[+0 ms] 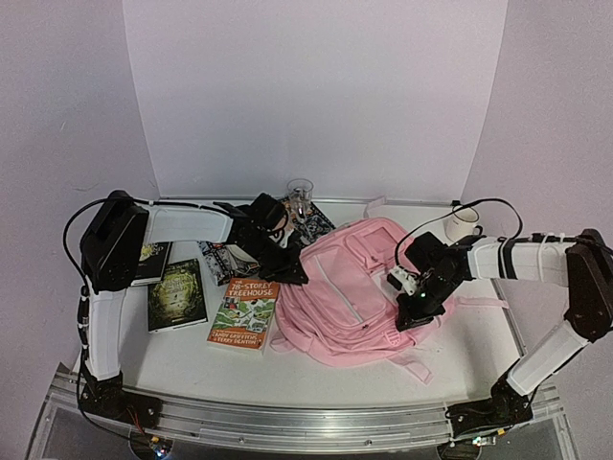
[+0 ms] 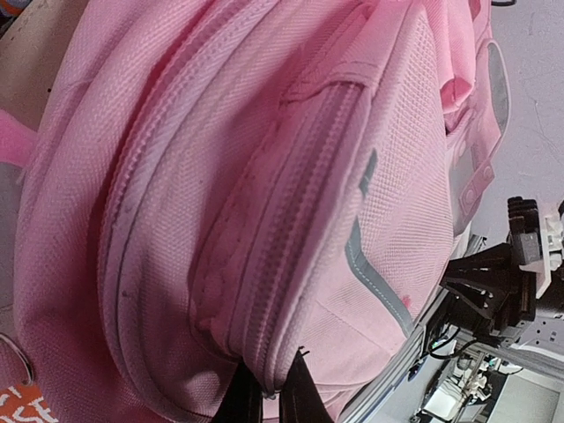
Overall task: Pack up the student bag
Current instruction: Adjust the student bag at the center of the board.
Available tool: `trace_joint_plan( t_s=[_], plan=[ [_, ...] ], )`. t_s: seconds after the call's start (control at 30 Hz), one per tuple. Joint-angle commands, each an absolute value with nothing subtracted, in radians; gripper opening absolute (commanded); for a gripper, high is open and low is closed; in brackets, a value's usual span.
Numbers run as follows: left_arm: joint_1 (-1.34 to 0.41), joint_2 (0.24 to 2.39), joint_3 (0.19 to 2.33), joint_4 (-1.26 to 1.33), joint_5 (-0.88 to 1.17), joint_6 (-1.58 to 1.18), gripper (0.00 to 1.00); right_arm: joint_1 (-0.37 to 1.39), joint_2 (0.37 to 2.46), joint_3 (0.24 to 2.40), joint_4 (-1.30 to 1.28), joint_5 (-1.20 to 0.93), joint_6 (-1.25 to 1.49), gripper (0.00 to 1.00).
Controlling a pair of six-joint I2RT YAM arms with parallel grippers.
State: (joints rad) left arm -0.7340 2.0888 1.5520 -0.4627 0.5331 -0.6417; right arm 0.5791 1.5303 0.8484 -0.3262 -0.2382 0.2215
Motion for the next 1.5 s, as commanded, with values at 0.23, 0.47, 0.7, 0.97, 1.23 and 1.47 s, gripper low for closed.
trace_joint_plan(
  t_s=[0.23,0.47,0.7,0.97,1.23,1.47],
  plan=[
    [-0.736,2.057,1.515,-0.206,0.450,-0.857,0.00,0.614,1.370,0.840,-0.350,-0.311,0.357,0.00],
    [-0.762,2.023,1.434,-0.002,0.429,-1.032,0.00,0.738,1.420,0.884,-0.295,-0.306,0.470,0.00],
    [-0.821,2.009,1.402,0.150,0.376,-1.172,0.00,0.852,1.525,0.978,-0.187,-0.232,0.595,0.00],
    [-0.894,1.973,1.395,0.166,0.260,-1.211,0.00,0.873,1.546,1.034,0.048,-0.233,0.678,0.00],
    [-0.890,1.962,1.386,0.145,0.224,-1.100,0.06,0.873,1.504,1.006,0.020,-0.179,0.636,0.10],
    [-0.853,1.994,1.447,0.010,0.220,-0.893,0.18,0.820,1.334,0.883,-0.225,0.020,0.598,0.40]
  ],
)
